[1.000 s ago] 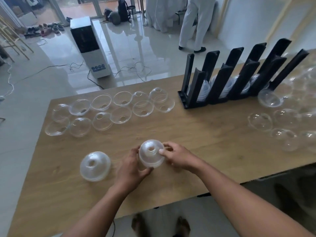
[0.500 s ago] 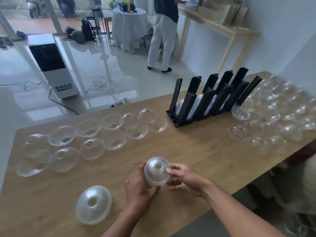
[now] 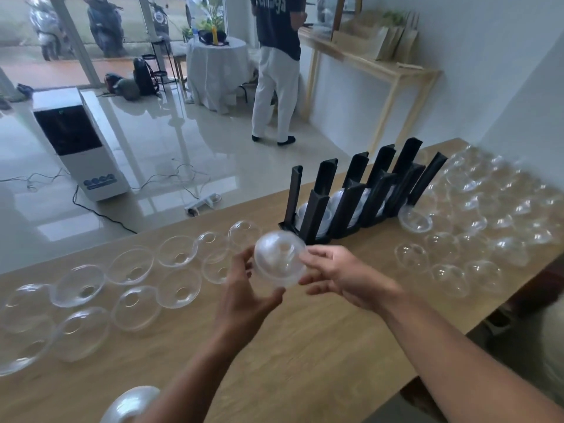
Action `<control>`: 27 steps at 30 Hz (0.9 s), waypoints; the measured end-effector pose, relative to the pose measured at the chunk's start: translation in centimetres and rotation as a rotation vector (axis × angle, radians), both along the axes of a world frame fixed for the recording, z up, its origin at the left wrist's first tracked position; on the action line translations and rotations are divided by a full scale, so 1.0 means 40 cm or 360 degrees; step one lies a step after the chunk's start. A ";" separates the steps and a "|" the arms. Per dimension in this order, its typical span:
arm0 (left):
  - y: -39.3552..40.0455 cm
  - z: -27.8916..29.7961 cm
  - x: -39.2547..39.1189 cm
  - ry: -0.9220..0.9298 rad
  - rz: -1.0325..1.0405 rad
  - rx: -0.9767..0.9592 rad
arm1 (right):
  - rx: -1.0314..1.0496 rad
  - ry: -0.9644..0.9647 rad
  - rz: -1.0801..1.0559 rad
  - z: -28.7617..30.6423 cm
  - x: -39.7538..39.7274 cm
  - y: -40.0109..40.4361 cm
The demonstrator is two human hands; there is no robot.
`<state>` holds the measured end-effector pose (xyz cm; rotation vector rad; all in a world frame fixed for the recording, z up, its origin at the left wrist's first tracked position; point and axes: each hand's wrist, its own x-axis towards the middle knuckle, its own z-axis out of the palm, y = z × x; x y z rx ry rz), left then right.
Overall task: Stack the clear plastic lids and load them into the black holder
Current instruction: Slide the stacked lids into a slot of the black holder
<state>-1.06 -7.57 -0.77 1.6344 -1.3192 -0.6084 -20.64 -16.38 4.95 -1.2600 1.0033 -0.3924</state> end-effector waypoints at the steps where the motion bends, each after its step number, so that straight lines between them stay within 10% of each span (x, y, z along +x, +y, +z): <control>1: -0.037 0.037 0.002 -0.0017 -0.0020 -0.0029 | -0.0052 0.0002 0.0016 0.036 -0.005 -0.037; 11: -0.421 0.302 -0.048 0.0502 -0.0122 -0.0040 | -0.0678 0.0347 0.0131 0.271 -0.070 -0.440; 27: -0.494 0.205 -0.156 0.0712 -0.0026 0.0086 | -0.0353 0.0332 0.0340 0.123 -0.147 -0.647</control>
